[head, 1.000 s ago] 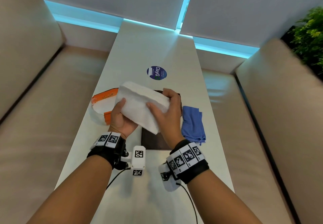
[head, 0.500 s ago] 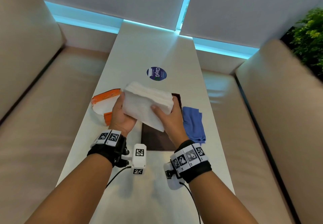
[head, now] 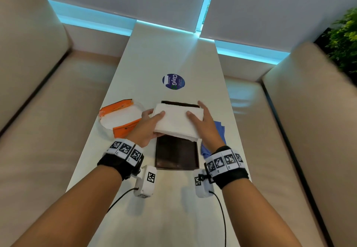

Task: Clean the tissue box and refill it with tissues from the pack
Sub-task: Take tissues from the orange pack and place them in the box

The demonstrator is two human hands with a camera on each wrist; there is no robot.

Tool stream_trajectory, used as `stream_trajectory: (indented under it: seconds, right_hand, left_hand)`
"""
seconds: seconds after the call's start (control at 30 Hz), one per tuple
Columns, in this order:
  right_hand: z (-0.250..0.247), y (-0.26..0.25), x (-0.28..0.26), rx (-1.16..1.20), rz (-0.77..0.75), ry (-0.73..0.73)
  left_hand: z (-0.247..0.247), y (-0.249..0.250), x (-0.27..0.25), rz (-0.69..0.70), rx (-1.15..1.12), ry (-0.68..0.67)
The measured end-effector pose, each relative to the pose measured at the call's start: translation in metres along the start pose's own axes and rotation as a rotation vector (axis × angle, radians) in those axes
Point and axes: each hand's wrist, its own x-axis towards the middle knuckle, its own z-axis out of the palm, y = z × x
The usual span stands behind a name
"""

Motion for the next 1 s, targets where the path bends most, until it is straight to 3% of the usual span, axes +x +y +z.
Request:
stream_trajectory:
  seconds: [0.13, 0.23, 0.3, 0.4, 0.57, 0.77, 0.87, 1.0]
  right_hand:
    - [-0.018, -0.002, 0.023, -0.068, 0.179, -0.277]
    - [-0.022, -0.004, 0.038, -0.083, 0.148, -0.151]
    - [-0.019, -0.003, 0.046, -0.24, 0.088, -0.088]
    - [-0.012, 0.002, 0.054, -0.485, 0.039, -0.054]
    - [0.003, 0.018, 0.06, -0.65, 0.044, -0.085]
    - [0.019, 0.028, 0.064, -0.696, 0.104, -0.035]
    - [0.025, 0.033, 0.064, -0.884, 0.072, -0.02]
    - [0.032, 0.026, 0.064, -1.305, -0.114, 0.027]
  left_hand:
    - [0.016, 0.014, 0.016, 0.016, 0.246, 0.062]
    - [0.024, 0.019, 0.032, 0.042, 0.352, 0.029]
    - [0.03, 0.018, 0.041, 0.088, 0.513, 0.051]
    - [0.04, 0.013, 0.05, 0.155, 0.762, 0.104]
    - [0.047, -0.003, 0.061, 0.199, 1.051, 0.103]
    - [0.055, -0.009, 0.061, 0.152, 1.094, 0.071]
    - [0.045, -0.003, 0.042, 0.291, 0.993, 0.072]
    - [0.002, -0.014, 0.006, 0.448, 0.913, 0.118]
